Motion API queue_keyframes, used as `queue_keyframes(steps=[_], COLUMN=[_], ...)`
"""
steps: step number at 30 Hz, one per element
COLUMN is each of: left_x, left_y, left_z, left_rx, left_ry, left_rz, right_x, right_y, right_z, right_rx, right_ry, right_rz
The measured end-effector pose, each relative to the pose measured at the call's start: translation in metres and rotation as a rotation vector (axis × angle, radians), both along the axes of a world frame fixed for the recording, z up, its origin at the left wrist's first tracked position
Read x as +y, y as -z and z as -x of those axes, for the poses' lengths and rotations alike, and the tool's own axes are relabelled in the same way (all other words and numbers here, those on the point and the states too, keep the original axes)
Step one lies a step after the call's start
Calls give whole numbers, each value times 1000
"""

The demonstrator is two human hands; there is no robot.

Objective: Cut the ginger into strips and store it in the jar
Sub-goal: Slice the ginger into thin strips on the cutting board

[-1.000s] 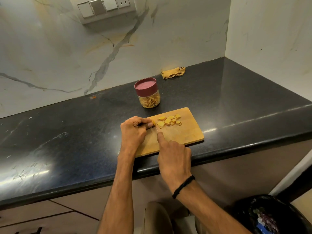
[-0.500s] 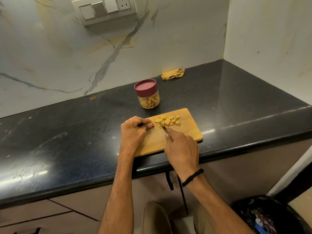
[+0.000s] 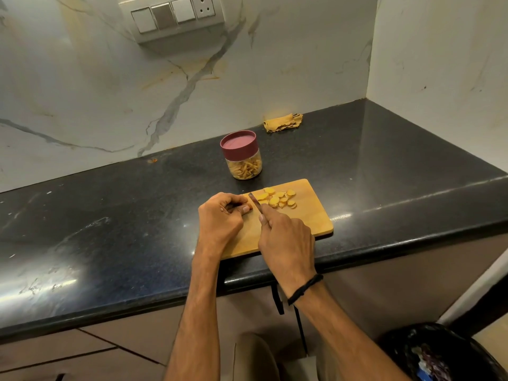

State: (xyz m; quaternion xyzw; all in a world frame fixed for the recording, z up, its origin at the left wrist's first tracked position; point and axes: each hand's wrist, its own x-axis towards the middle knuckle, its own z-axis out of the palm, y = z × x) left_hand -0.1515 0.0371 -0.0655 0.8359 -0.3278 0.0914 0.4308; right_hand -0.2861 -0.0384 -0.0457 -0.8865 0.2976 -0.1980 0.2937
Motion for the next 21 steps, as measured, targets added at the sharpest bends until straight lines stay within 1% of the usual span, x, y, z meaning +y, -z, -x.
queue_keyframes(steps=[6,12,21], left_x=[0,0,1], left_y=[1,1,0], left_z=[-1,0,-3], left_rx=[13,45,-24], left_ry=[-2,-1,13], left_rz=[25,55,22], right_x=[1,3,9], right_y=[0,-4,-2], right_z=[-7,-6,-9], right_rx=[-6,33,106], right_ry=[-23,-55,-66], right_rz=[24,45,159])
